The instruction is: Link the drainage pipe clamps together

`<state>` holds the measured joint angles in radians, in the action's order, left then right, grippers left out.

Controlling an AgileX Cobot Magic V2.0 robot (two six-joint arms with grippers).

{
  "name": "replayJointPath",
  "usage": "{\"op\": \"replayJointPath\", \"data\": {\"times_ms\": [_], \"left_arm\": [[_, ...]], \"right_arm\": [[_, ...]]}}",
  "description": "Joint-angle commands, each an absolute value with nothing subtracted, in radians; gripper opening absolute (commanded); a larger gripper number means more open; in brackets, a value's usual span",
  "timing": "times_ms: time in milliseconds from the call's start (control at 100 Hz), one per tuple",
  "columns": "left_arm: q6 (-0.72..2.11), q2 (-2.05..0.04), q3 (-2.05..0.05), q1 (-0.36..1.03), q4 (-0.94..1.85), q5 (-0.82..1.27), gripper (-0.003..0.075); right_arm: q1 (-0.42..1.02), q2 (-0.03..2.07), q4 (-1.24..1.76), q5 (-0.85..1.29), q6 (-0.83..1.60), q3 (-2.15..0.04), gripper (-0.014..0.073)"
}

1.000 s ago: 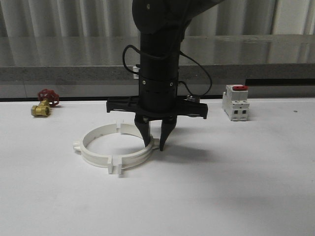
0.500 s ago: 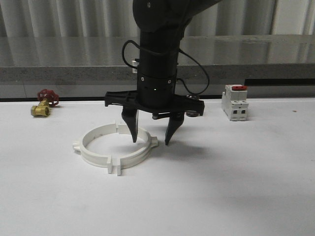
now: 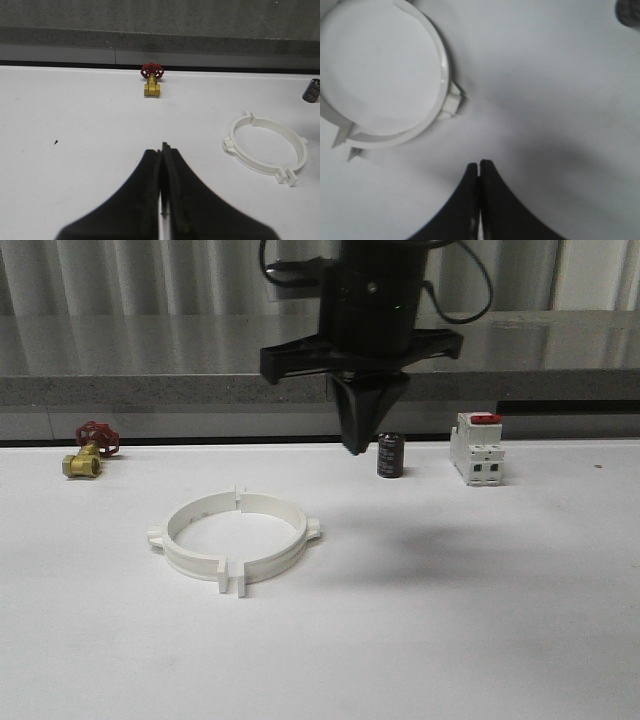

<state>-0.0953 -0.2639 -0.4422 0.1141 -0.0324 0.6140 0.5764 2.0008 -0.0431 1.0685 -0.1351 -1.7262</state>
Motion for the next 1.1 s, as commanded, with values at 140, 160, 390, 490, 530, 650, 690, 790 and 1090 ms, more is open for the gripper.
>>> {"op": "replayJointPath", "data": {"times_ms": [140, 160, 390, 490, 530, 650, 690, 790, 1090], "left_arm": [[-0.096, -0.274, -0.469, 0.111, -0.031, 0.537, -0.0021], [-0.096, -0.274, -0.469, 0.111, -0.031, 0.537, -0.0021], [-0.096, -0.274, -0.469, 0.111, -0.031, 0.537, -0.0021], [-0.096, -0.274, -0.469, 0.111, -0.031, 0.537, -0.0021], [-0.096, -0.274, -0.469, 0.111, -0.031, 0.537, -0.0021], [-0.096, -0.274, -0.469, 0.111, -0.031, 0.537, -0.0021], [-0.096, -0.274, -0.469, 0.111, -0.031, 0.537, -0.0021], [-0.096, -0.274, -0.469, 0.111, -0.031, 0.537, -0.0021], [-0.096, -0.274, -0.469, 0.111, -0.031, 0.537, -0.0021]], "right_arm": [[0.474, 1.796, -0.052, 1.034, -0.093, -1.580, -0.0067], [0.467, 1.780, -0.051, 1.028, -0.093, -1.558, -0.0067], [0.336, 1.583, -0.033, 0.906, -0.093, -1.307, -0.0067], [0.279, 1.504, -0.014, 0.856, -0.094, -1.215, -0.0067], [0.262, 1.471, -0.010, 0.838, -0.094, -1.179, -0.0067], [0.206, 1.373, -0.010, 0.781, -0.094, -1.081, -0.0067], [0.189, 1.342, -0.010, 0.764, -0.094, -1.053, -0.0067], [0.130, 1.248, -0.010, 0.721, -0.095, -0.973, -0.0067], [-0.049, 0.952, -0.011, 0.607, -0.095, -0.769, -0.0067]]}}
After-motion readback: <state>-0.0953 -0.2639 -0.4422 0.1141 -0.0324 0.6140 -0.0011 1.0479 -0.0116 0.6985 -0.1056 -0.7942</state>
